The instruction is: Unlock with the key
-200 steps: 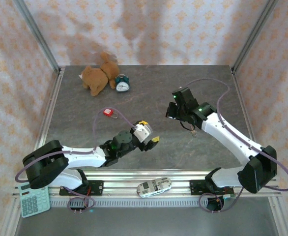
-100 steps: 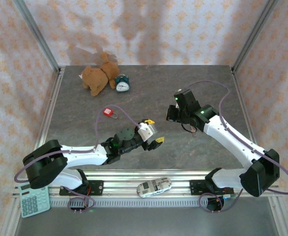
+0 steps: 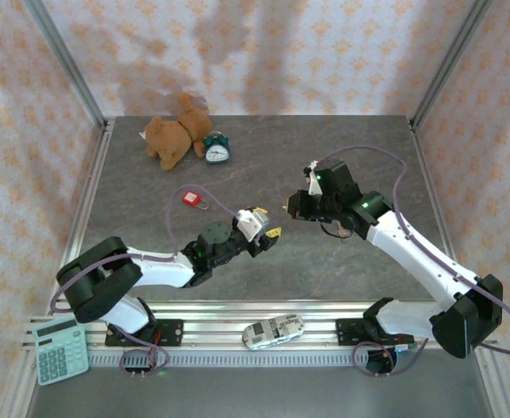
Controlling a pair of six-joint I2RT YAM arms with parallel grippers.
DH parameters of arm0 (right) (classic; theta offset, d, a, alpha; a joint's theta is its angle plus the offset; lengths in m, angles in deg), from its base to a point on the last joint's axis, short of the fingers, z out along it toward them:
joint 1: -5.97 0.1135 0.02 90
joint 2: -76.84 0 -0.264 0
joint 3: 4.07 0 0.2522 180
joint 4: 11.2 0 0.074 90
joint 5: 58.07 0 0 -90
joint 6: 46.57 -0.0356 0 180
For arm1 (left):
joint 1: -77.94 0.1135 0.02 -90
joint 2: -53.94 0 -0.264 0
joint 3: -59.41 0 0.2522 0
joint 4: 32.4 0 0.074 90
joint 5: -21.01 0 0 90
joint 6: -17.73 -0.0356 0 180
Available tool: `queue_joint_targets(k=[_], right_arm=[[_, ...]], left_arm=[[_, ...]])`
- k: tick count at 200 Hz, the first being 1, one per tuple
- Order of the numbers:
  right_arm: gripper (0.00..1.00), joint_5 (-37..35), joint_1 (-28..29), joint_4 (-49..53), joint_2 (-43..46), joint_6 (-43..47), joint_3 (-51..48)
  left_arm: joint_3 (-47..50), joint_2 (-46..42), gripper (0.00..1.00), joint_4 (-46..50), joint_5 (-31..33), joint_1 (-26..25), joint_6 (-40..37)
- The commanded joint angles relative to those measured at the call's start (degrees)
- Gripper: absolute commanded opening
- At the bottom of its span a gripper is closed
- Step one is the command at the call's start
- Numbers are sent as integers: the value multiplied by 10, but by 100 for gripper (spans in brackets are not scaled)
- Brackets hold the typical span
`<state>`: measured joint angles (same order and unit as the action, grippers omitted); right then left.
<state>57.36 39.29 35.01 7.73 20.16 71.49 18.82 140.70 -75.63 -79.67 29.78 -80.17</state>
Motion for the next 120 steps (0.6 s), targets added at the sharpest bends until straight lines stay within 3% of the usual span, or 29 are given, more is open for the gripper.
queue_joint_targets(k=[1,74,120], right_arm=[[6,25,-2,-15,9,1,-6],[6,56,-1,-22,33,-17,-15],[7,65,-1,-27,40,-22,-22]], left_arm=[[-10,21,60,-60,-44,0,22],[-6,56,58,-127,-58,0,42],[-3,84,42,-180,-60,2,67]])
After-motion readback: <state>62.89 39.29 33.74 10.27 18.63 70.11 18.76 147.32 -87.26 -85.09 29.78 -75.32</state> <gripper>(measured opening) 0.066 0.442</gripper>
